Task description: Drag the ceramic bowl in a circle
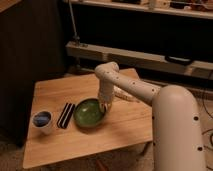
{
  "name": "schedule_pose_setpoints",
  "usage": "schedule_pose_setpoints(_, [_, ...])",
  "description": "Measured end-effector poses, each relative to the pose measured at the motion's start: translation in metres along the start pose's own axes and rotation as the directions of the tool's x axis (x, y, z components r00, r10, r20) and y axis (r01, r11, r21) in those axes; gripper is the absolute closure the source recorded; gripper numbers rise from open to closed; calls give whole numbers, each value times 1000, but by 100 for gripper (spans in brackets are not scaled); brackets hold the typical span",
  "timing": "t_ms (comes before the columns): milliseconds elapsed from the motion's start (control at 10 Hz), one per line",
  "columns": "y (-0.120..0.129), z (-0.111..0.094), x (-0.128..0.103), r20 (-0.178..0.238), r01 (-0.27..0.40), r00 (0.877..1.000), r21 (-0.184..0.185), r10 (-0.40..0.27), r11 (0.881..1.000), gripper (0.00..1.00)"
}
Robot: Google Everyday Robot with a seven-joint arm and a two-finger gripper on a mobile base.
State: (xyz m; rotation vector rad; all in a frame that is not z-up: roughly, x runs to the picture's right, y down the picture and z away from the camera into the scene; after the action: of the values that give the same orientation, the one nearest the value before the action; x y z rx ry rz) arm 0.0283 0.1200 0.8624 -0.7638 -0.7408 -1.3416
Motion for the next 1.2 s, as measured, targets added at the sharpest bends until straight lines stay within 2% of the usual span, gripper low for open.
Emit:
schedule_pose_setpoints(400, [49, -1, 11, -30, -31, 999, -53, 29, 998, 97])
schedule_pose_setpoints(700, [82, 0, -2, -39, -9, 999, -71, 6, 997, 97])
schedule_pose_setpoints(1000, [105, -1, -28, -39, 26, 999, -55, -28, 998, 97])
schedule_pose_setpoints(1200, [117, 5, -66, -18, 77, 997, -2, -77, 997, 97])
